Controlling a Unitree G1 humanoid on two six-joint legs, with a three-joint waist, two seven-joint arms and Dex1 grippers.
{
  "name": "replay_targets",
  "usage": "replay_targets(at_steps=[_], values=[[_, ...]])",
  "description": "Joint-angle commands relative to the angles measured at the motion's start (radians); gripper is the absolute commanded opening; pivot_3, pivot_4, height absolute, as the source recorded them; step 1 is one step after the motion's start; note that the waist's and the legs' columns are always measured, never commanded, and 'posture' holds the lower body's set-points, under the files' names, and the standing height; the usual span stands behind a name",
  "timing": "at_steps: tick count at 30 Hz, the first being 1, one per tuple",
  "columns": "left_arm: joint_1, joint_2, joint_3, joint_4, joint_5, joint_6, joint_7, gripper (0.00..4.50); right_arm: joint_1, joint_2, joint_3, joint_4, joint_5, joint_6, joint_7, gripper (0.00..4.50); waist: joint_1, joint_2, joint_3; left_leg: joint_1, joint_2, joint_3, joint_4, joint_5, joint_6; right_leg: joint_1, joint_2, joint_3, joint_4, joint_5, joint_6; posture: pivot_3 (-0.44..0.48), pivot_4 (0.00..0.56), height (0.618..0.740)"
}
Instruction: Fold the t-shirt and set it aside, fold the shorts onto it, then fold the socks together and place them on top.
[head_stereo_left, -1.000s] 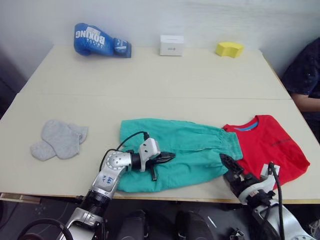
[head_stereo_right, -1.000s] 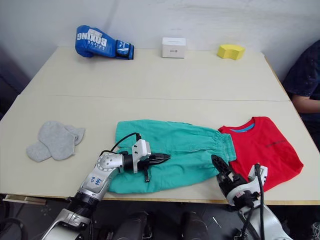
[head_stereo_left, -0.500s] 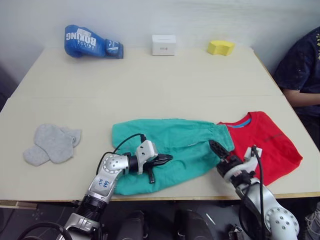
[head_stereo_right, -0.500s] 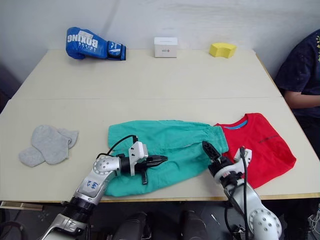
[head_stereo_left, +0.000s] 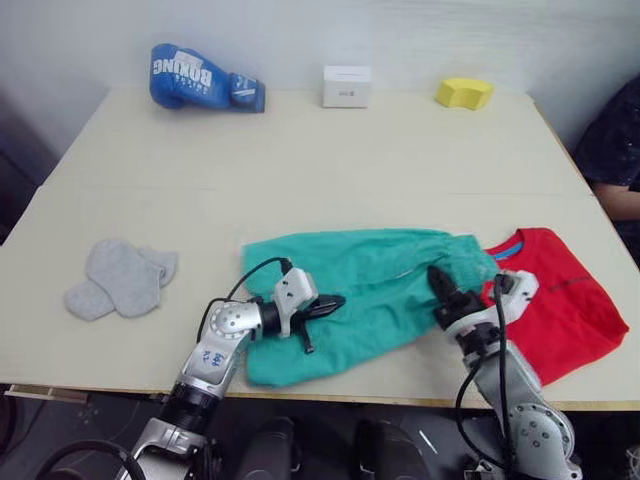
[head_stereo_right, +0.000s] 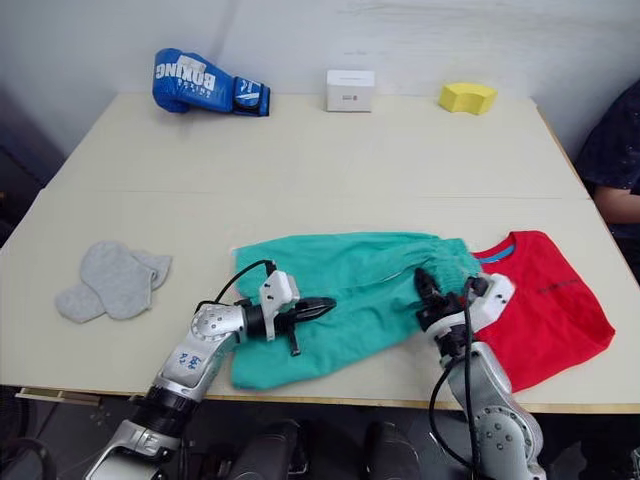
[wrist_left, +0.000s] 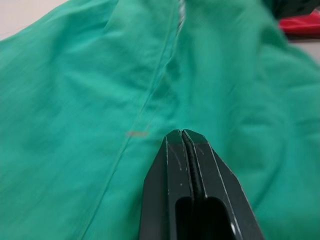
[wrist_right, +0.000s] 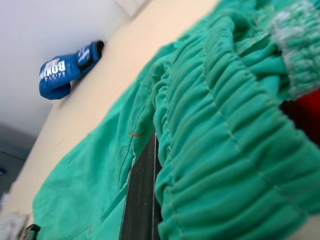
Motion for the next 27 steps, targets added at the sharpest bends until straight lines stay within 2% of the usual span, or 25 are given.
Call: replay_targets(at_steps=[1, 3, 6, 8, 13, 16, 18, 23, 27], values=[[-0.044, -0.044, 0.000, 0.012, 0.020, 0.022, 0.062, 0.00, -0.003, -0.098, -0.032, -0.061, -0.217, -0.056, 0.041, 0.04, 0.000, 0.000, 0.000, 0.000, 0.000, 0.001, 0.000, 0.000, 0.000, 0.000, 0.000, 0.000, 0.000, 0.000, 0.000, 0.000, 0.150, 0.740], [-0.061, -0.069, 0.007, 0.028, 0.020, 0.040, 0.090, 0.00, -0.009, -0.185, 0.003, -0.064, -0.374, -0.091, 0.094, 0.04, 0.000, -0.001, 0.001, 0.000, 0.000, 0.003, 0.000, 0.002, 0.004, -0.001, 0.000, 0.000, 0.000, 0.000, 0.000, 0.000, 0.150, 0.740], [-0.077, -0.073, -0.007, 0.051, 0.046, 0.043, 0.107, 0.00, -0.049, -0.331, 0.130, -0.092, -0.603, -0.129, 0.209, 0.04, -0.006, -0.003, 0.002, 0.000, 0.000, 0.008, -0.001, 0.004, 0.000, -0.004, 0.001, 0.003, 0.002, -0.001, 0.001, 0.000, 0.150, 0.740], [-0.081, -0.073, 0.002, 0.050, 0.055, 0.067, 0.134, 0.00, -0.111, -0.352, 0.226, -0.109, -0.695, -0.116, 0.236, 0.04, -0.009, -0.006, 0.004, 0.000, 0.000, 0.015, -0.001, 0.004, 0.000, -0.009, 0.002, 0.003, 0.006, -0.001, 0.001, 0.000, 0.150, 0.740], [-0.045, -0.042, 0.029, 0.000, 0.052, 0.112, 0.159, 0.00, -0.226, -0.233, 0.426, -0.074, -0.814, -0.013, 0.230, 0.04, -0.006, -0.010, 0.005, 0.002, 0.003, 0.015, 0.000, 0.006, -0.001, -0.010, 0.003, 0.009, 0.011, 0.000, 0.000, 0.000, 0.150, 0.740], [0.003, -0.020, 0.040, -0.049, 0.044, 0.131, 0.158, 0.00, -0.260, -0.151, 0.486, -0.003, -0.868, 0.006, 0.227, 0.04, -0.006, -0.010, 0.005, 0.002, 0.003, 0.014, 0.000, 0.006, -0.001, -0.010, 0.003, 0.011, 0.011, 0.000, -0.001, 0.000, 0.150, 0.740], [0.037, -0.008, 0.056, -0.087, 0.034, 0.147, 0.162, 0.00, -0.279, -0.115, 0.527, 0.031, -0.860, 0.021, 0.279, 0.04, -0.007, -0.010, 0.005, 0.001, 0.003, 0.015, 0.000, 0.006, -0.001, -0.010, 0.002, 0.013, 0.011, 0.000, -0.002, 0.000, 0.150, 0.740], [0.067, 0.010, 0.093, -0.133, 0.009, 0.165, 0.160, 0.00, -0.313, -0.105, 0.559, 0.075, -0.850, 0.085, 0.382, 0.04, -0.008, -0.010, 0.005, 0.001, 0.003, 0.016, 0.000, 0.004, 0.002, -0.010, 0.002, 0.013, 0.010, 0.000, -0.002, 0.000, 0.150, 0.740], [0.113, 0.038, 0.124, -0.218, -0.055, 0.182, 0.114, 0.00, -0.320, -0.105, 0.532, 0.063, -0.741, 0.171, 0.508, 0.99, -0.012, -0.010, 0.005, 0.001, 0.003, 0.016, 0.000, 0.003, 0.002, -0.011, 0.002, 0.013, 0.010, 0.000, -0.002, 0.000, 0.150, 0.740]])
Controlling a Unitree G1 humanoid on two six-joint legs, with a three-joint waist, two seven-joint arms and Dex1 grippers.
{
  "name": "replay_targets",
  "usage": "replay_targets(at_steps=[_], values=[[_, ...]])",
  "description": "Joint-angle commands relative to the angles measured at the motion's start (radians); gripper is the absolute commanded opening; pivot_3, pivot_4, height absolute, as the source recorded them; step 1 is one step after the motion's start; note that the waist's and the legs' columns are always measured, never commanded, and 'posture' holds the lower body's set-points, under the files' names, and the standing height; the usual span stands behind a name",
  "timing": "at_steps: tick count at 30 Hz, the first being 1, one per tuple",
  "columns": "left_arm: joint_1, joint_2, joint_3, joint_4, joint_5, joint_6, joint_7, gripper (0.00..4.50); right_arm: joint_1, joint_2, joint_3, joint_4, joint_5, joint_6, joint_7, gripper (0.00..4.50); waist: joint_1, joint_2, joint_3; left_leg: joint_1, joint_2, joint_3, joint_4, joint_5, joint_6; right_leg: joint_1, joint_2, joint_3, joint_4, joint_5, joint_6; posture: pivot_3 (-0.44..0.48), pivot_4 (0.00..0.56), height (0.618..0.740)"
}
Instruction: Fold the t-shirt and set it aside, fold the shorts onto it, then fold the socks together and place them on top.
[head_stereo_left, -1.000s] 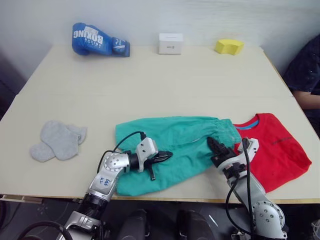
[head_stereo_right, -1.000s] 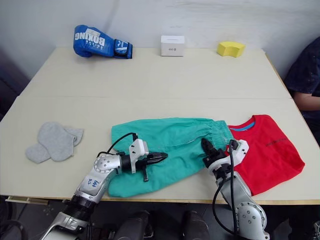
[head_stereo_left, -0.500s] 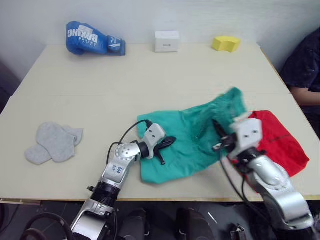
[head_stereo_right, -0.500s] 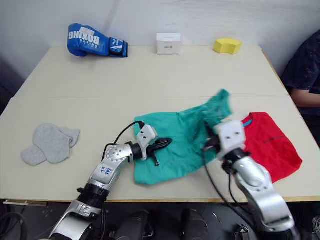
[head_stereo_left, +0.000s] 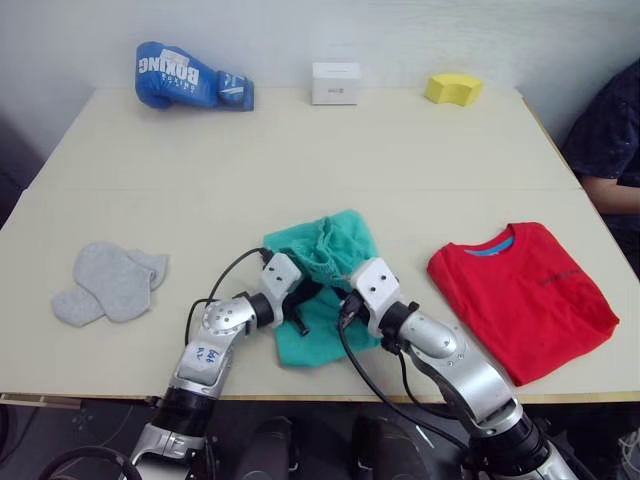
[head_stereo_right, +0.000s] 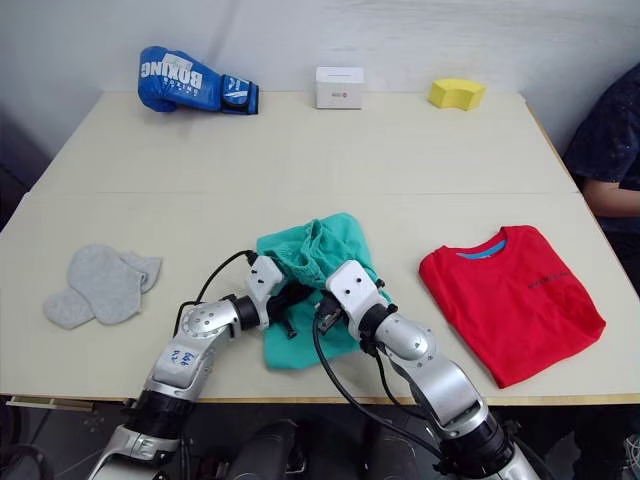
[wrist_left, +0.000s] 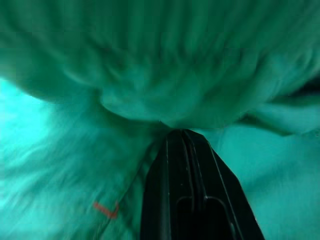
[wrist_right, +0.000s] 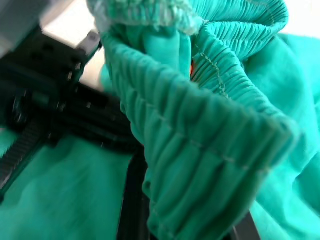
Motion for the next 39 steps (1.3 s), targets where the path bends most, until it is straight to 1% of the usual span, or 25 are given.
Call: replay_targets(at_steps=[1, 3, 5, 7, 8, 9, 12, 13, 15, 17, 19, 20, 22, 24, 25, 26, 28, 29, 31, 32, 35, 37, 39], values=[[0.048, 0.034, 0.030, -0.098, -0.060, 0.013, -0.045, 0.00, -0.020, -0.004, -0.038, -0.027, 0.097, 0.039, 0.121, 1.36, -0.003, 0.000, 0.000, 0.000, 0.000, 0.000, 0.000, 0.000, 0.000, 0.000, 0.000, 0.000, 0.000, 0.000, 0.000, 0.000, 0.150, 0.740], [0.089, 0.058, 0.057, -0.156, -0.085, 0.021, -0.051, 0.00, -0.033, -0.022, -0.068, -0.036, 0.182, 0.059, 0.226, 2.06, -0.008, 0.000, 0.000, 0.000, 0.000, 0.000, 0.000, 0.000, 0.000, 0.000, 0.000, 0.000, 0.000, 0.000, 0.000, 0.000, 0.150, 0.740], [0.155, 0.069, 0.120, -0.236, -0.120, 0.058, -0.014, 0.00, -0.048, -0.095, -0.094, -0.056, 0.310, 0.090, 0.417, 2.78, -0.010, 0.000, 0.000, 0.000, 0.000, 0.000, 0.000, -0.001, 0.001, 0.000, 0.000, 0.000, 0.000, 0.000, 0.000, 0.000, 0.150, 0.740], [0.217, 0.077, 0.167, -0.307, -0.153, 0.087, 0.006, 0.00, -0.068, -0.132, -0.135, -0.040, 0.381, 0.103, 0.506, 3.50, -0.013, 0.000, 0.001, 0.000, 0.000, 0.000, 0.000, -0.002, 0.003, 0.000, -0.001, 0.001, -0.002, 0.000, 0.000, 0.000, 0.150, 0.740], [0.233, 0.080, 0.175, -0.326, -0.162, 0.096, 0.009, 0.00, -0.073, -0.139, -0.147, -0.031, 0.395, 0.105, 0.520, 3.79, -0.015, -0.001, 0.001, 0.000, 0.000, 0.000, 0.000, -0.003, 0.003, 0.001, -0.001, 0.001, -0.002, 0.000, 0.000, 0.000, 0.150, 0.740], [0.272, 0.102, 0.187, -0.358, -0.181, 0.104, -0.015, 0.00, -0.073, -0.166, -0.156, -0.030, 0.414, 0.102, 0.570, 4.14, -0.016, -0.001, 0.001, 0.000, 0.000, 0.000, 0.000, -0.003, 0.003, 0.000, -0.001, 0.000, -0.003, 0.000, 0.000, 0.000, 0.150, 0.740], [0.369, 0.200, 0.281, -0.420, -0.295, 0.143, -0.127, 0.00, -0.074, -0.230, -0.222, -0.005, 0.490, 0.092, 0.702, 4.14, -0.018, -0.001, 0.001, 0.000, 0.000, 0.000, 0.000, -0.004, 0.001, 0.001, -0.001, 0.000, -0.004, 0.000, -0.001, 0.000, 0.150, 0.740], [0.380, 0.234, 0.306, -0.421, -0.327, 0.153, -0.162, 0.00, -0.082, -0.234, -0.247, 0.019, 0.497, 0.079, 0.713, 3.96, -0.019, -0.001, 0.001, 0.000, 0.000, 0.000, 0.000, -0.006, -0.002, 0.001, -0.001, 0.000, -0.004, 0.000, -0.001, 0.000, 0.150, 0.740], [0.384, 0.310, 0.348, -0.406, -0.373, 0.172, -0.229, 0.00, -0.113, -0.243, -0.288, 0.086, 0.493, 0.062, 0.726, 3.43, -0.018, -0.001, 0.002, 0.000, 0.000, 0.000, 0.000, -0.007, -0.003, 0.000, -0.001, 0.000, -0.004, 0.000, -0.001, 0.000, 0.150, 0.740], [0.364, 0.367, 0.383, -0.393, -0.436, 0.192, -0.295, 0.00, -0.159, -0.247, -0.304, 0.184, 0.429, -0.016, 0.750, 2.73, -0.019, -0.001, 0.002, 0.000, 0.000, 0.000, 0.001, -0.006, -0.004, 0.000, -0.001, 0.000, -0.004, 0.001, -0.003, 0.000, 0.150, 0.740], [0.325, 0.388, 0.403, -0.401, -0.538, 0.234, -0.342, 0.00, -0.208, -0.247, -0.294, 0.281, 0.363, -0.109, 0.792, 2.04, -0.018, 0.000, 0.002, 0.000, 0.000, 0.000, 0.001, -0.006, -0.004, 0.000, -0.001, 0.000, -0.005, 0.002, -0.004, 0.000, 0.150, 0.740], [0.292, 0.391, 0.388, -0.405, -0.565, 0.244, -0.361, 0.00, -0.239, -0.231, -0.295, 0.341, 0.342, -0.175, 0.824, 1.63, -0.016, 0.000, 0.002, 0.000, 0.000, 0.000, 0.001, -0.006, -0.004, 0.001, -0.001, 0.000, -0.006, 0.002, -0.003, 0.000, 0.150, 0.740], [0.223, 0.386, 0.314, -0.403, -0.563, 0.257, -0.382, 0.00, -0.307, -0.197, -0.282, 0.467, 0.287, -0.264, 0.840, 0.95, -0.016, 0.000, 0.002, -0.001, 0.000, 0.000, 0.001, -0.005, -0.005, 0.000, -0.001, 0.000, -0.006, 0.002, -0.003, 0.000, 0.150, 0.740], [0.144, 0.353, 0.212, -0.375, -0.495, 0.246, -0.357, 0.00, -0.367, -0.173, -0.251, 0.581, 0.217, -0.382, 0.887, 0.22, -0.019, 0.000, 0.002, -0.001, 0.000, 0.001, 0.000, -0.002, -0.010, 0.001, 0.000, 0.000, -0.006, 0.003, -0.002, 0.000, 0.150, 0.740], [0.112, 0.339, 0.168, -0.355, -0.457, 0.234, -0.343, 0.00, -0.394, -0.158, -0.242, 0.637, 0.191, -0.435, 0.907, 0.02, -0.020, 0.000, 0.002, -0.001, -0.001, 0.003, 0.000, -0.001, -0.009, 0.001, 0.000, 0.000, -0.005, 0.003, -0.002, 0.000, 0.150, 0.740], [0.082, 0.325, 0.113, -0.325, -0.395, 0.196, -0.337, 0.00, -0.426, -0.139, -0.236, 0.700, 0.174, -0.472, 0.926, 0.02, -0.020, 0.000, 0.002, -0.001, -0.001, 0.003, 0.000, 0.001, -0.005, 0.001, 0.000, 0.000, -0.004, 0.003, -0.002, 0.000, 0.150, 0.740], [0.037, 0.301, 0.033, -0.255, -0.281, 0.125, -0.307, 0.00, -0.489, -0.098, -0.227, 0.825, 0.140, -0.547, 0.949, 0.02, -0.026, 0.000, 0.002, -0.001, -0.001, 0.005, 0.000, 0.002, -0.005, 0.001, 0.001, 0.000, -0.001, 0.003, -0.001, 0.000, 0.150, 0.740], [0.013, 0.264, 0.009, -0.204, -0.238, 0.095, -0.264, 0.00, -0.528, -0.074, -0.214, 0.906, 0.111, -0.595, 0.964, 0.02, -0.028, 0.000, 0.003, 0.000, -0.001, 0.006, 0.000, 0.002, -0.004, 0.001, 0.002, -0.001, -0.001, 0.004, -0.001, 0.000, 0.150, 0.740], [-0.008, 0.202, -0.004, -0.147, -0.208, 0.101, -0.191, 0.00, -0.593, -0.036, -0.182, 1.062, 0.038, -0.707, 0.979, 0.02, -0.033, -0.001, 0.003, 0.000, -0.001, 0.008, 0.000, 0.004, -0.004, 0.000, 0.003, -0.004, 0.000, 0.004, 0.000, 0.000, 0.150, 0.740], [-0.008, 0.190, -0.014, -0.136, -0.189, 0.099, -0.176, 0.00, -0.622, -0.020, -0.170, 1.136, 0.004, -0.760, 0.976, 0.02, -0.038, -0.001, 0.003, 0.000, 0.000, 0.008, 0.001, 0.004, -0.004, 0.000, 0.003, -0.004, 0.000, 0.004, 0.000, 0.000, 0.150, 0.740], [0.014, 0.186, -0.037, -0.134, -0.141, 0.112, -0.145, 0.00, -0.697, 0.038, -0.192, 1.319, -0.033, -0.849, 0.928, 0.02, -0.047, -0.002, 0.004, 0.000, 0.000, 0.007, 0.001, 0.005, -0.004, 0.000, 0.001, 0.000, 0.002, 0.004, 0.000, 0.000, 0.150, 0.740], [0.047, 0.185, -0.037, -0.150, -0.141, 0.172, -0.117, 0.00, -0.739, 0.069, -0.205, 1.427, -0.060, -0.902, 0.881, 0.02, -0.048, -0.002, 0.004, 0.000, 0.000, 0.006, 0.001, 0.005, -0.005, 0.000, 0.001, 0.002, 0.002, 0.004, 0.000, 0.000, 0.150, 0.740], [0.073, 0.193, -0.043, -0.159, -0.135, 0.197, -0.109, 0.00, -0.771, 0.093, -0.230, 1.510, -0.072, -0.950, 0.820, 0.02, -0.049, -0.002, 0.004, 0.000, 0.000, 0.005, 0.001, 0.006, -0.005, 0.000, 0.001, 0.002, 0.002, 0.004, 0.000, 0.000, 0.150, 0.740]])
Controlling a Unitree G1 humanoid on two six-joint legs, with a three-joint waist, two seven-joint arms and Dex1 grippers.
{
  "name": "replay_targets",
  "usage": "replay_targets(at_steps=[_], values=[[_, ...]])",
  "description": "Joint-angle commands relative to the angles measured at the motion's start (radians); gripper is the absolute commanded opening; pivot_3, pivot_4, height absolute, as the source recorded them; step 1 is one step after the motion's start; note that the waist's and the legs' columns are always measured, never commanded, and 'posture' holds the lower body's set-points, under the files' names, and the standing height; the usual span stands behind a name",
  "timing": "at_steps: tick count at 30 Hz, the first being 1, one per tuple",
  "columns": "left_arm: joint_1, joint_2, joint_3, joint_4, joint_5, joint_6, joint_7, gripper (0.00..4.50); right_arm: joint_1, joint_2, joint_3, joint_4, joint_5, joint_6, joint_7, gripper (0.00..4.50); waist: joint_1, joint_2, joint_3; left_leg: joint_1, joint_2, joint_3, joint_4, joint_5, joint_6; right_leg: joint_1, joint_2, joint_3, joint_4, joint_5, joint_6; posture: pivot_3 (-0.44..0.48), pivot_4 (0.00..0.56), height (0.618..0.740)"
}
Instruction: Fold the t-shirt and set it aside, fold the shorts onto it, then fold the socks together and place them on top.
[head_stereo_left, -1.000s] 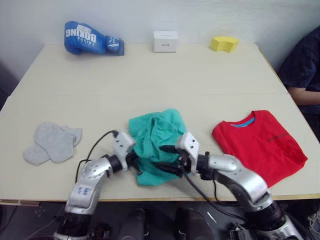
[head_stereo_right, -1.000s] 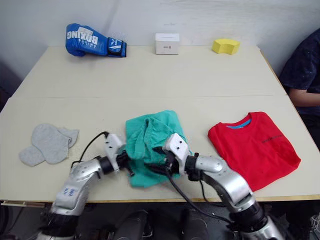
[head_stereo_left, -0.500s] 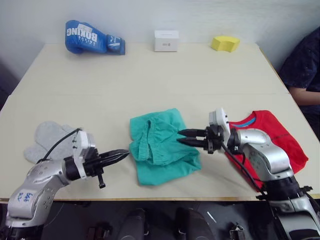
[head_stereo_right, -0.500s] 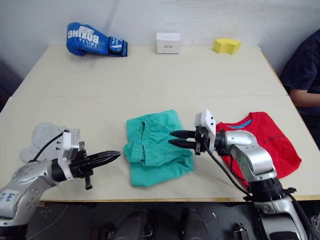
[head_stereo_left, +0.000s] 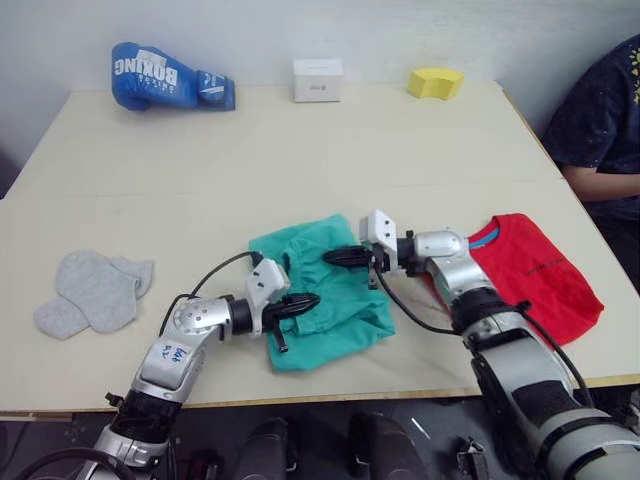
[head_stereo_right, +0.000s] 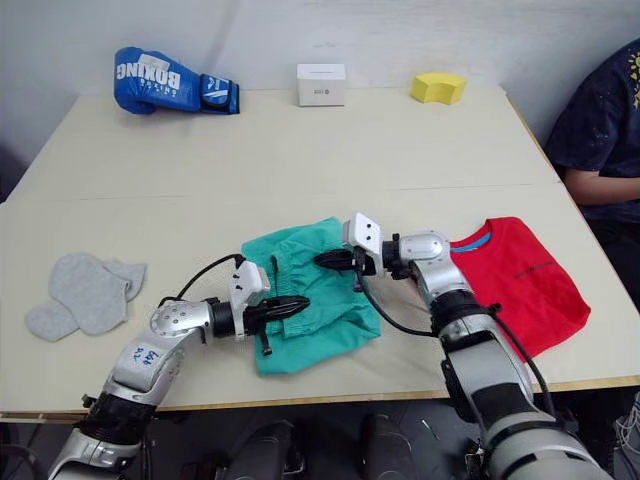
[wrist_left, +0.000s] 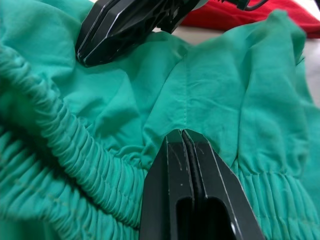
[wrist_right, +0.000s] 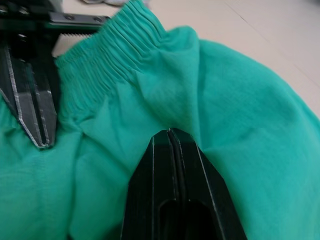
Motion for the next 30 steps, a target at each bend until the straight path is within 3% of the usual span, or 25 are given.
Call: replay_targets(at_steps=[1, 5, 10, 16, 22, 30], values=[[0.051, 0.013, -0.011, -0.022, 0.024, 0.048, 0.027, 0.00, -0.057, 0.029, -0.071, 0.115, -0.015, -0.080, -0.107, 0.02, -0.001, 0.000, 0.000, 0.000, 0.000, 0.000, 0.000, 0.000, 0.000, 0.000, 0.000, 0.000, 0.000, 0.000, 0.000, 0.000, 0.150, 0.740], [0.031, 0.006, 0.002, -0.032, 0.035, 0.049, 0.060, 0.00, -0.095, 0.034, -0.118, 0.191, -0.054, -0.148, -0.286, 0.02, -0.001, 0.000, 0.000, 0.001, 0.000, -0.001, 0.000, 0.000, -0.002, 0.000, 0.000, 0.000, 0.001, 0.000, 0.000, 0.000, 0.150, 0.740], [-0.023, -0.009, 0.051, -0.065, -0.012, 0.024, 0.054, 0.00, -0.062, 0.004, -0.230, 0.123, 0.055, -0.117, -0.097, 0.02, 0.000, 0.000, 0.000, 0.001, 0.000, -0.001, 0.000, 0.001, -0.002, 0.000, 0.000, 0.000, 0.002, 0.000, 0.000, 0.000, 0.150, 0.740], [-0.089, -0.048, 0.145, -0.114, -0.145, 0.002, 0.013, 0.00, 0.136, -0.064, -0.247, -0.203, 0.140, 0.000, 0.058, 0.02, 0.005, 0.000, 0.000, 0.000, 0.000, -0.002, 0.000, 0.001, -0.002, 0.001, -0.001, -0.001, 0.000, 0.000, 0.000, 0.000, 0.150, 0.740], [-0.143, -0.050, 0.077, 0.006, -0.043, 0.006, 0.052, 0.00, 0.425, -0.067, -0.172, -0.531, 0.106, 0.058, 0.006, 0.02, 0.002, 0.000, 0.000, 0.000, 0.000, -0.001, 0.000, 0.001, -0.002, 0.001, 0.000, -0.001, 0.001, 0.000, 0.000, 0.000, 0.150, 0.740], [-0.112, -0.048, -0.006, 0.122, 0.079, -0.007, 0.094, 0.00, 0.660, -0.126, -0.097, -0.906, 0.110, 0.152, -0.028, 0.02, 0.011, 0.000, 0.000, 0.002, 0.000, -0.001, 0.000, 0.000, -0.004, -0.001, 0.000, 0.001, 0.004, 0.000, 0.000, 0.000, 0.150, 0.740]])
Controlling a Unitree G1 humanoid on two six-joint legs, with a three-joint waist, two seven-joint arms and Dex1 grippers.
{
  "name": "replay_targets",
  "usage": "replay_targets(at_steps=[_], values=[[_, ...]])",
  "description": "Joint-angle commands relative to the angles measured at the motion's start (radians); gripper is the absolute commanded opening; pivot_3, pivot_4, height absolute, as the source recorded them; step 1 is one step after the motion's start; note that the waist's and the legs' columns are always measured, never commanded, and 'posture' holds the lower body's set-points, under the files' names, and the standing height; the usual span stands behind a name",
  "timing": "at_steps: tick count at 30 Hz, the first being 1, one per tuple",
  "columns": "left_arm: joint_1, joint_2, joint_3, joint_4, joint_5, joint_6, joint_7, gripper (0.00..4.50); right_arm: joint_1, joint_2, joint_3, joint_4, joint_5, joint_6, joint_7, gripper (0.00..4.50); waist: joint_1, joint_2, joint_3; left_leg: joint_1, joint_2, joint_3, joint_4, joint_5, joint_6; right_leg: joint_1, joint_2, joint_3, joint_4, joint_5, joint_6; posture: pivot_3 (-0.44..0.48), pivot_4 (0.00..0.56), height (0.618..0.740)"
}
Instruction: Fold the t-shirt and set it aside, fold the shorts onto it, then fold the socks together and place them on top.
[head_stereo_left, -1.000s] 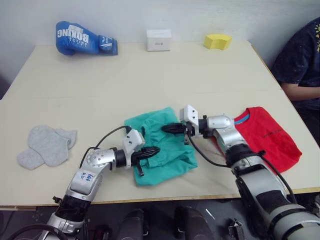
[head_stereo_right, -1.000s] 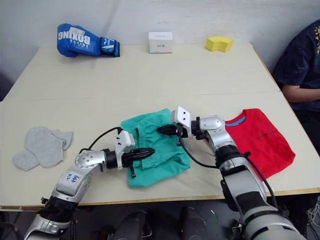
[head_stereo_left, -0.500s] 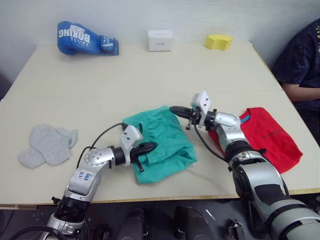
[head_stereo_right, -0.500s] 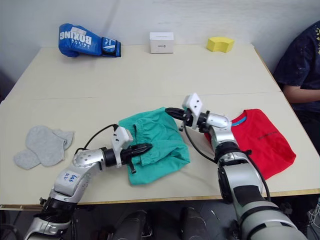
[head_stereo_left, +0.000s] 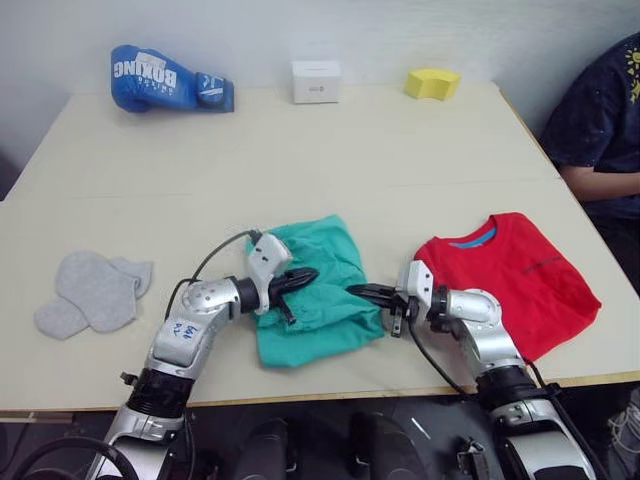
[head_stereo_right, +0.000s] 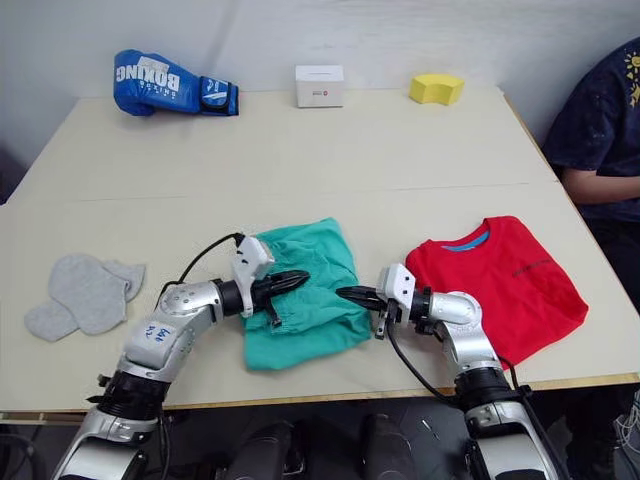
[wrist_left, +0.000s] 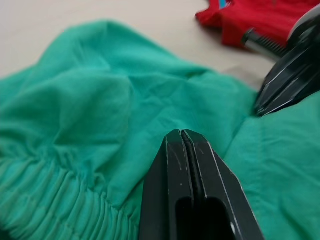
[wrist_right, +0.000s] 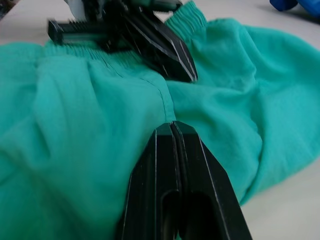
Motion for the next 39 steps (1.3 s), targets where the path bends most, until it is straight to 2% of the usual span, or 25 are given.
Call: replay_targets(at_steps=[1, 5, 9, 13, 17, 19, 21, 24, 26, 34, 39], values=[[0.035, 0.019, -0.003, 0.010, 0.030, -0.025, -0.007, 0.00, 0.086, -0.046, 0.013, -0.224, 0.044, 0.101, -0.019, 0.02, 0.008, 0.000, 0.000, 0.000, 0.000, 0.000, 0.000, -0.001, -0.001, 0.000, 0.000, 0.000, -0.001, 0.000, 0.000, 0.000, 0.150, 0.740], [0.060, 0.044, 0.016, 0.014, 0.017, -0.079, -0.050, 0.00, 0.173, -0.121, -0.047, -0.425, 0.182, 0.374, -0.074, 0.02, 0.014, 0.000, 0.000, 0.000, 0.000, 0.000, 0.000, -0.003, -0.004, 0.000, 0.000, 0.001, -0.005, 0.000, 0.000, 0.000, 0.150, 0.740], [0.082, 0.062, 0.024, 0.009, 0.005, -0.130, -0.097, 0.00, 0.212, -0.193, -0.083, -0.495, 0.194, 0.430, -0.100, 1.14, 0.022, 0.000, 0.000, 0.001, 0.001, 0.000, 0.000, -0.004, -0.004, 0.000, -0.001, 0.001, -0.005, 0.000, 0.000, 0.000, 0.150, 0.740], [0.091, 0.069, 0.026, 0.003, 0.004, -0.167, -0.134, 0.00, 0.184, -0.247, -0.163, -0.501, 0.265, 0.553, -0.139, 2.46, 0.025, 0.000, 0.000, 0.000, 0.001, 0.000, 0.000, -0.005, -0.003, 0.000, -0.001, 0.001, -0.006, 0.000, 0.000, 0.000, 0.150, 0.740], [0.090, 0.069, 0.031, 0.003, 0.008, -0.193, -0.151, 0.00, 0.076, -0.320, -0.234, -0.442, 0.414, 0.891, -0.196, 3.83, 0.026, 0.000, 0.000, 0.000, 0.000, 0.000, 0.002, -0.005, -0.001, 0.000, -0.001, 0.001, -0.006, 0.000, -0.001, 0.000, 0.150, 0.740], [0.093, 0.076, 0.032, 0.003, 0.014, -0.204, -0.157, 0.00, -0.001, -0.366, -0.241, -0.387, 0.506, 1.090, -0.178, 4.47, 0.025, 0.000, 0.000, 0.000, 0.001, 0.000, 0.002, -0.005, 0.000, 0.001, -0.002, 0.001, -0.006, 0.000, -0.001, 0.000, 0.150, 0.740], [0.100, 0.082, 0.040, 0.007, 0.016, -0.216, -0.158, 0.00, -0.113, -0.384, -0.242, -0.289, 0.586, 1.317, -0.193, 4.47, 0.023, 0.000, 0.000, -0.001, 0.001, -0.001, 0.002, -0.005, 0.009, 0.000, -0.002, 0.000, -0.006, 0.000, -0.001, 0.000, 0.150, 0.740], [0.118, 0.081, 0.051, 0.021, 0.012, -0.232, -0.153, 0.00, -0.240, -0.386, -0.145, -0.164, 0.558, 1.461, -0.180, 4.47, 0.020, 0.000, 0.000, -0.001, 0.001, -0.001, 0.002, -0.006, 0.010, 0.000, -0.002, 0.000, -0.006, -0.001, -0.002, 0.000, 0.150, 0.740], [0.135, 0.072, 0.061, 0.018, 0.001, -0.235, -0.146, 0.00, -0.315, -0.342, -0.110, -0.081, 0.549, 1.529, -0.196, 4.47, 0.020, 0.000, 0.000, -0.001, 0.002, -0.001, 0.002, -0.006, 0.010, 0.000, -0.002, 0.000, -0.006, -0.001, -0.003, 0.000, 0.150, 0.740], [0.194, 0.069, 0.073, -0.021, 0.007, -0.249, -0.130, 0.00, -0.484, -0.173, -0.033, 0.094, 0.493, 1.633, -0.269, 4.47, 0.019, 0.000, 0.000, -0.002, 0.001, 0.000, 0.003, -0.005, 0.008, -0.001, -0.002, -0.001, -0.006, -0.001, -0.002, 0.000, 0.150, 0.740], [0.209, 0.056, 0.096, -0.013, -0.008, -0.243, -0.109, 0.00, -0.563, -0.033, -0.048, 0.186, 0.464, 1.636, -0.329, 4.47, 0.015, 0.000, 0.000, -0.002, 0.001, 0.000, 0.003, -0.005, 0.008, -0.001, -0.002, 0.000, -0.005, -0.001, -0.002, 0.000, 0.150, 0.740]])
